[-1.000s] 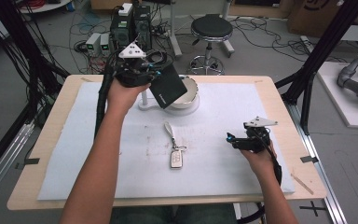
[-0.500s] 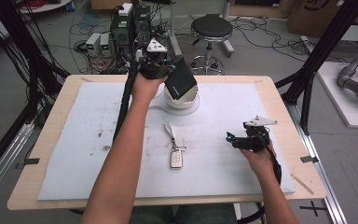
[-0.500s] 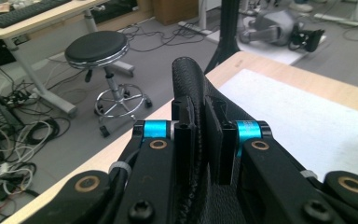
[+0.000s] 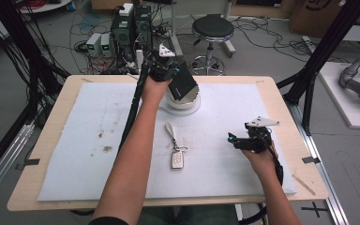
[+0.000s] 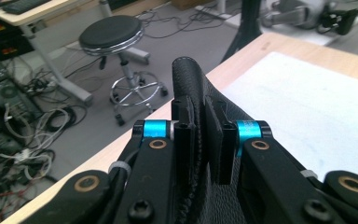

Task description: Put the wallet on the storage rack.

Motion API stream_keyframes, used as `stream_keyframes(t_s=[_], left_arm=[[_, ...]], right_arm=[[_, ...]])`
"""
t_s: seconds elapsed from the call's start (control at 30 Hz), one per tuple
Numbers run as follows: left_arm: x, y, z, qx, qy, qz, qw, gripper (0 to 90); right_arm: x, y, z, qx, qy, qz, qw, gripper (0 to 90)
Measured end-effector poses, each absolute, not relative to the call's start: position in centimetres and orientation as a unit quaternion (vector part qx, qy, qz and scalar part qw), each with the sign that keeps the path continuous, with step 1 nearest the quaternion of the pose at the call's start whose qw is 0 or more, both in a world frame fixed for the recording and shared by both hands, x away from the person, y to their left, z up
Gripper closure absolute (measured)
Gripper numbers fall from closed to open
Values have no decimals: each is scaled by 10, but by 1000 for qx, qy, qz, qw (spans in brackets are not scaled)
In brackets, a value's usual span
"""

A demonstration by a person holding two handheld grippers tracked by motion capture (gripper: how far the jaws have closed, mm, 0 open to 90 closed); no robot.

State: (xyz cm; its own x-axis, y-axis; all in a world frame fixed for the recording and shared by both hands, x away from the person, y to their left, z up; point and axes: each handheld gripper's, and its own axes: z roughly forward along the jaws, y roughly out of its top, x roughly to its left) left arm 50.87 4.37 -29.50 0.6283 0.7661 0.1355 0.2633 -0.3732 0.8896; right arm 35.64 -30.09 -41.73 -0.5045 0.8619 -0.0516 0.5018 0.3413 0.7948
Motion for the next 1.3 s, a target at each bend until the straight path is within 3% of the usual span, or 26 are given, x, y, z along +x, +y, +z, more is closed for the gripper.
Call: stream_keyframes(t_s=[0.77, 0.83, 0.87, 1.03, 1.3], left_arm=[[520, 23, -335, 803, 321, 284, 414, 795], [519, 23, -338, 798, 330, 288, 414, 724], [519, 24, -337, 795, 335, 289, 415, 602], [515, 33, -327, 781, 350, 288, 430, 435], [496, 49, -310, 779, 341, 270, 452, 339]], right_arm=[[356, -299, -418, 430, 788, 368, 242, 179], [355, -299, -418, 430, 788, 369, 241, 179], [355, -299, -418, 431, 787, 371, 241, 179], [356, -299, -418, 429, 788, 369, 241, 179], [354, -298, -417, 429, 786, 371, 244, 179]])
